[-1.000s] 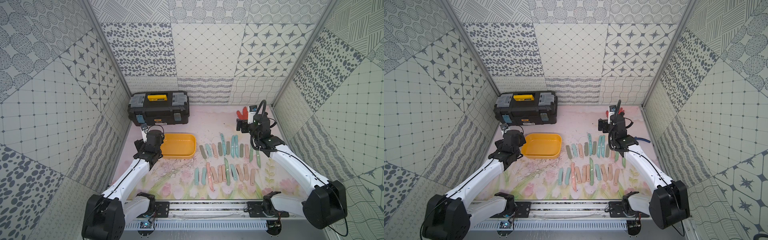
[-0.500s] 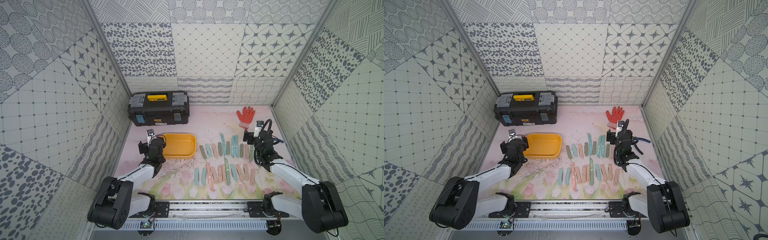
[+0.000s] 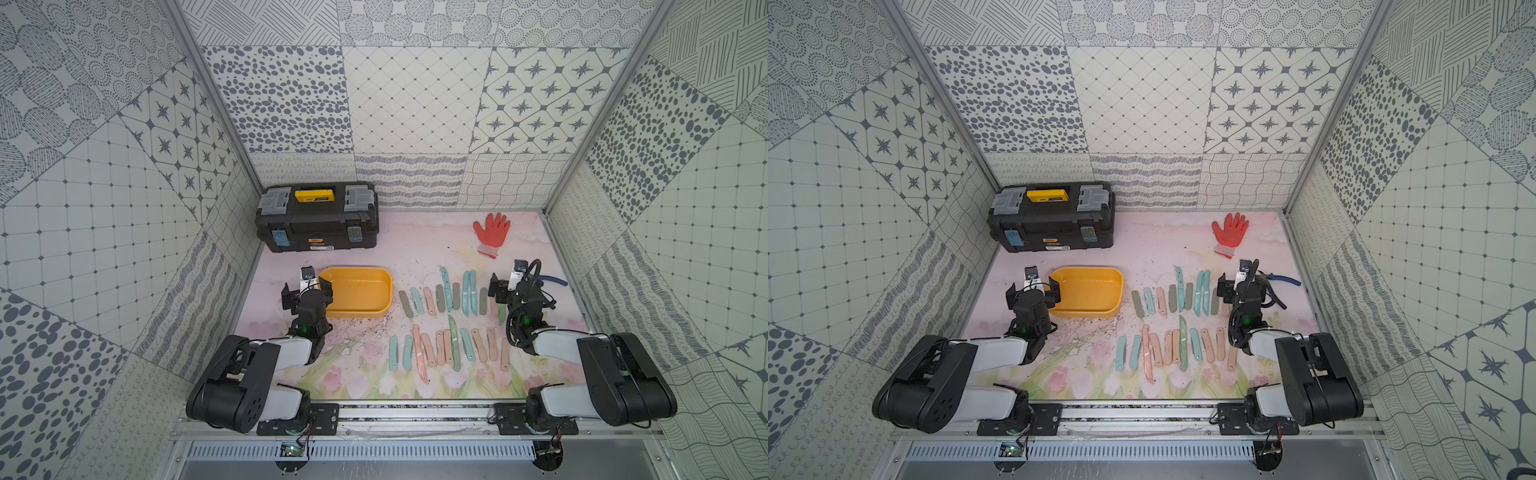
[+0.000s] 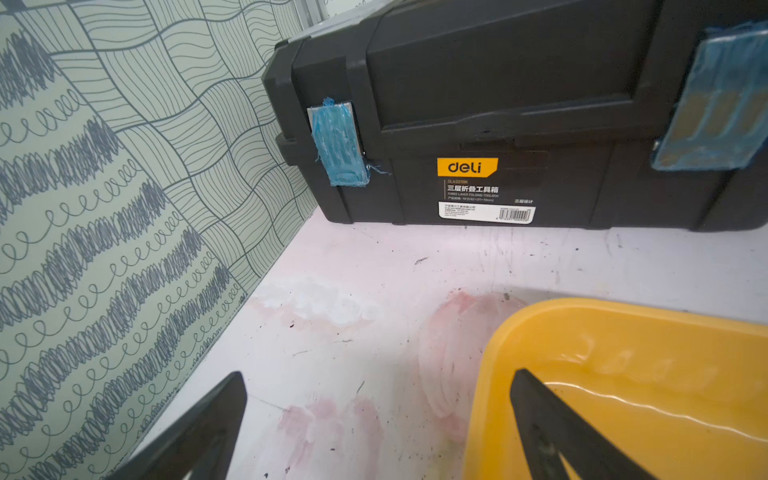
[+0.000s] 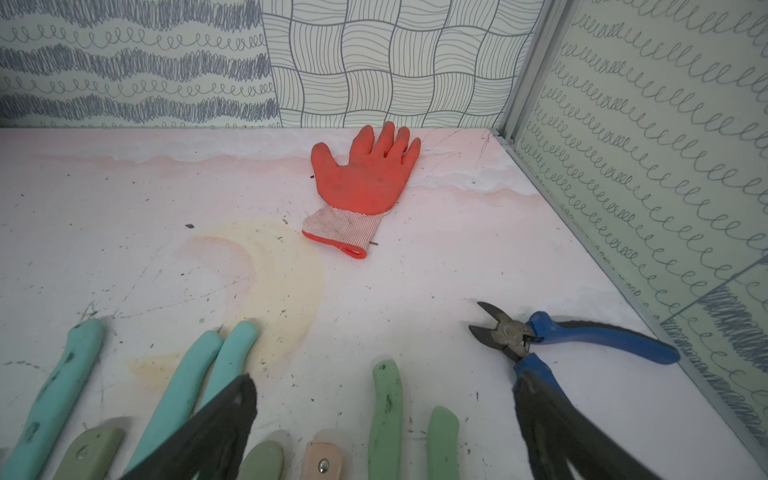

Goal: Take the fruit knife out of the storage box
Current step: Reset both arms

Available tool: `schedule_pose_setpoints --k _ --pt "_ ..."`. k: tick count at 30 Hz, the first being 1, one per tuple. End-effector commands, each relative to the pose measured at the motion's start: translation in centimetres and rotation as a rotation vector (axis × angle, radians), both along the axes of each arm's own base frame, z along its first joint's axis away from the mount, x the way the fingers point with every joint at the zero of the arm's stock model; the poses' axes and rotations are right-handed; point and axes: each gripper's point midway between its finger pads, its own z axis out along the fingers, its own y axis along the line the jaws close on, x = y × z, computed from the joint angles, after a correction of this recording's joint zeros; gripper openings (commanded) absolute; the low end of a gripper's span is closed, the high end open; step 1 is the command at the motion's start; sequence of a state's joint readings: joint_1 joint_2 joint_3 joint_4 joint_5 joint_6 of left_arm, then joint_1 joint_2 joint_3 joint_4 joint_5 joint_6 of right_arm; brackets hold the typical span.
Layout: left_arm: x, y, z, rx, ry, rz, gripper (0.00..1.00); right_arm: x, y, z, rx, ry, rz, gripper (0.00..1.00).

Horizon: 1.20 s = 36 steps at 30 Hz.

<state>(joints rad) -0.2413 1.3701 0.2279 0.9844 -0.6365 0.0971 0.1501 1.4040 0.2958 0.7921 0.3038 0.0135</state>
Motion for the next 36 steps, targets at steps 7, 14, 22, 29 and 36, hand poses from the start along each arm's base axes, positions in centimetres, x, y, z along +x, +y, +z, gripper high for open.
schedule_pose_setpoints --k 7,14,22,29,36 --pt "-0.1 -0.5 0.7 -0.027 -0.152 -0.06 0.99 1.4 -0.2 1.2 0.006 -0.151 -0.015 0.98" --pt "0.9 -1.4 -0.8 -0.022 -0.101 -0.138 0.99 2.8 0.4 0.3 0.016 -0.054 0.034 0.98" --pt "0.9 -1.5 -0.8 -0.025 -0.104 -0.143 0.99 3.3 -0.1 0.0 0.046 -0.03 0.037 0.98" --pt "0.5 -1.4 -0.8 -0.043 -0.109 -0.144 0.99 3.3 0.0 0.1 0.05 -0.029 0.04 0.98" --pt "0.2 -1.1 -0.8 -0.055 -0.115 -0.122 0.99 3.3 0.0 0.1 0.05 -0.031 0.04 0.98"
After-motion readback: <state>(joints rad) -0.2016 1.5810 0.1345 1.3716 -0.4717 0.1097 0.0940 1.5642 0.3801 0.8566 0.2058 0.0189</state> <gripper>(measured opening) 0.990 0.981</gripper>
